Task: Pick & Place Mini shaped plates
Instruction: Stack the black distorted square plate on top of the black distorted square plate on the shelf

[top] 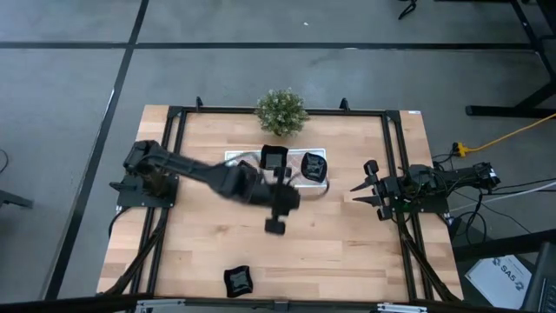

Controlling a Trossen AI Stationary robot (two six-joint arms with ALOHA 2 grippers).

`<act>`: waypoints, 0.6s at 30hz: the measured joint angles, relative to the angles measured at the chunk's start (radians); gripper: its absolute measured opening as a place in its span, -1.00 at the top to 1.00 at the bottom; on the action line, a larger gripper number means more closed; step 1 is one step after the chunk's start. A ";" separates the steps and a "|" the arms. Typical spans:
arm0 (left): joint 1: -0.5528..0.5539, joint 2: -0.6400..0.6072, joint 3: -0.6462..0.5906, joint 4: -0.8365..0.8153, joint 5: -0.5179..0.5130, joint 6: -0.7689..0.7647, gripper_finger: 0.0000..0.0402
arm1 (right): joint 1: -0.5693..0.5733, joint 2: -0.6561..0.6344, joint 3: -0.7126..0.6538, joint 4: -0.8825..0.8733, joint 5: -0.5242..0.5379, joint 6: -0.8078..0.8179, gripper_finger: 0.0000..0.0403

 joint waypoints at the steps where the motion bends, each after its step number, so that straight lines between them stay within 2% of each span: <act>1: -0.028 0.000 0.000 -0.007 -0.018 -0.013 0.56 | 0.000 0.000 0.000 0.000 0.000 0.000 0.38; 11: -0.267 0.000 0.000 -0.162 -0.037 -0.166 0.56 | 0.000 0.000 0.000 0.000 0.000 0.000 0.38; 18: -0.397 0.000 0.000 -0.232 -0.036 -0.410 0.58 | 0.000 0.000 0.000 0.000 0.000 0.000 0.38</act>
